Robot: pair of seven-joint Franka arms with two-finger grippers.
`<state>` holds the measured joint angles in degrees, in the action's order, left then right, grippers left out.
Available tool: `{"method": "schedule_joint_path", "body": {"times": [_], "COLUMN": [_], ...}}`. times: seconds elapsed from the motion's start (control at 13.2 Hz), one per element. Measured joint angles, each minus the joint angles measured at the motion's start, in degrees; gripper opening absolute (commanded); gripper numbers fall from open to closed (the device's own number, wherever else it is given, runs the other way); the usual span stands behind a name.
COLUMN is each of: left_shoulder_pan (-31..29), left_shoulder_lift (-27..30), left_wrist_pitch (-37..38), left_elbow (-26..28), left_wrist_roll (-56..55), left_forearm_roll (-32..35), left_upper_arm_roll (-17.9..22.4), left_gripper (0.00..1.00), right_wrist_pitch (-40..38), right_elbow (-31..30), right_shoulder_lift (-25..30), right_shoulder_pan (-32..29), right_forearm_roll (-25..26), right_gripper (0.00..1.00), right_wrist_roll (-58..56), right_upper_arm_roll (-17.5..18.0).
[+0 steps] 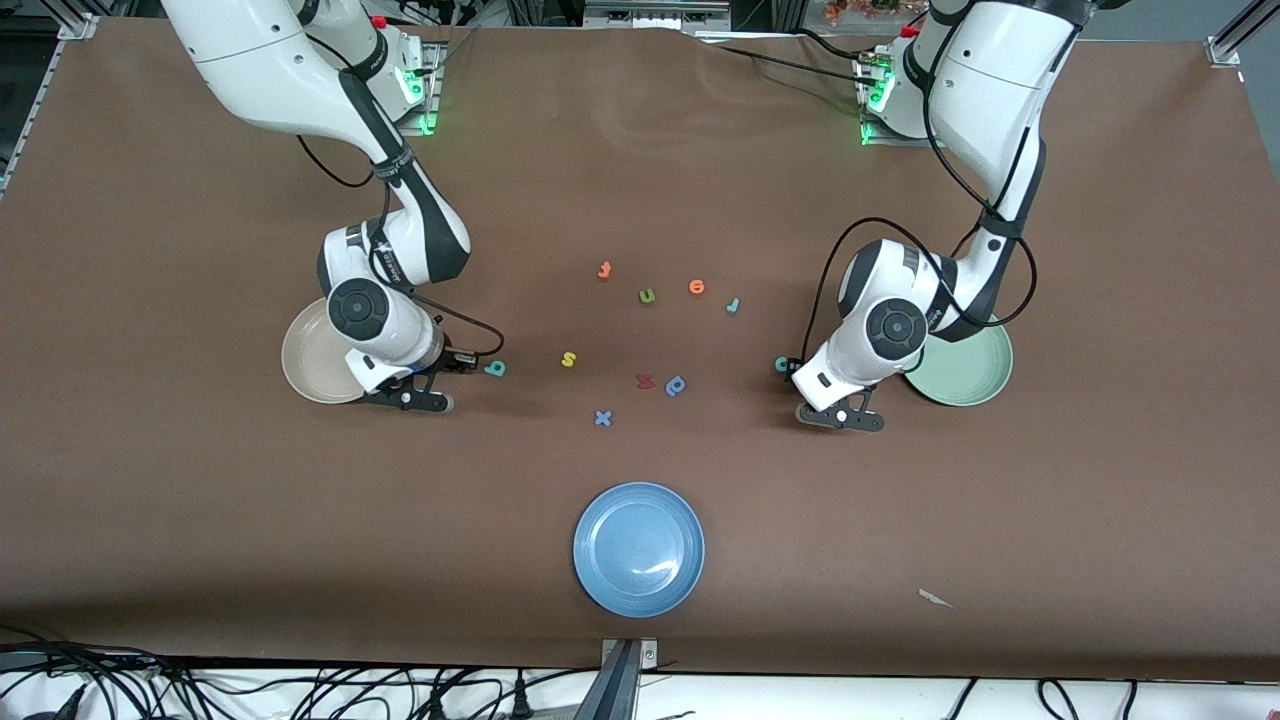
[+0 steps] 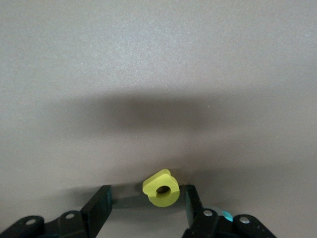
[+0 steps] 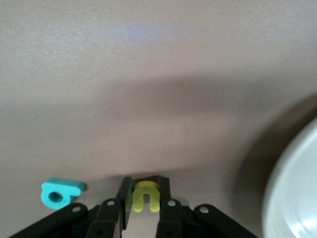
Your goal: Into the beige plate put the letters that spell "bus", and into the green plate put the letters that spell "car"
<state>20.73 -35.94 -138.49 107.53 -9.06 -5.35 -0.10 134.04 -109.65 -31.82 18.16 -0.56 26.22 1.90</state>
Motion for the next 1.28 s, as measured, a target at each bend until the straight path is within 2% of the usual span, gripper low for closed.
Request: {"method": "schedule_joint_path", "body": {"times": [0.15, 0.38, 0.68, 0.91, 0.98, 1.06, 1.13, 1.21, 1.28], "left_shoulder_pan": [0.1, 0.1, 0.4, 0.4, 0.4, 0.4, 0.4, 0.4, 0.5], "left_shoulder_lift": [0.0, 0.0, 0.2, 0.2, 0.2, 0.2, 0.2, 0.2, 0.3], "left_wrist_pitch": [0.0, 0.0, 0.1, 0.1, 0.1, 0.1, 0.1, 0.1, 0.1], "left_elbow": [0.0, -0.1, -0.2, -0.2, -0.2, -0.2, -0.2, -0.2, -0.3], "left_wrist_roll": [0.0, 0.0, 0.0, 0.0, 0.0, 0.0, 0.0, 0.0, 0.0], "left_forearm_roll": [0.0, 0.0, 0.0, 0.0, 0.0, 0.0, 0.0, 0.0, 0.0], "left_upper_arm_roll": [0.0, 0.0, 0.1, 0.2, 0.2, 0.2, 0.2, 0.2, 0.2], "left_gripper": [0.66, 0.48, 0.46, 0.45, 0.43, 0.39, 0.37, 0.16, 0.13], "right_wrist_pitch": [-9.5, -18.3, -19.0, -15.5, -14.7, -14.3, -14.3, -14.2, -14.2], "right_elbow": [4.4, 7.4, 6.9, 6.6, 6.5, 6.5, 6.5, 6.5, 6.5], "right_shoulder_lift": [1.7, 5.2, 4.3, 0.1, -1.2, -2.1, -2.6, -2.8, -2.8], "right_shoulder_pan": [0.0, -0.1, -1.2, -5.8, -6.4, -6.5, -6.3, -6.1, -6.0], "right_forearm_roll": [0.0, 0.1, 0.1, 0.1, 0.1, 0.1, 0.1, 0.0, 0.0], "right_gripper": [0.16, 0.17, 0.17, 0.17, 0.2, 0.55, 0.99, 0.99, 0.99], "right_wrist_roll": [-0.2, -5.6, -22.3, -30.6, -31.5, -31.7, -31.7, -31.7, -31.7], "right_upper_arm_roll": [-0.3, -3.2, -11.7, -12.6, -12.6, -12.6, -12.4, -12.3, -12.2]}}
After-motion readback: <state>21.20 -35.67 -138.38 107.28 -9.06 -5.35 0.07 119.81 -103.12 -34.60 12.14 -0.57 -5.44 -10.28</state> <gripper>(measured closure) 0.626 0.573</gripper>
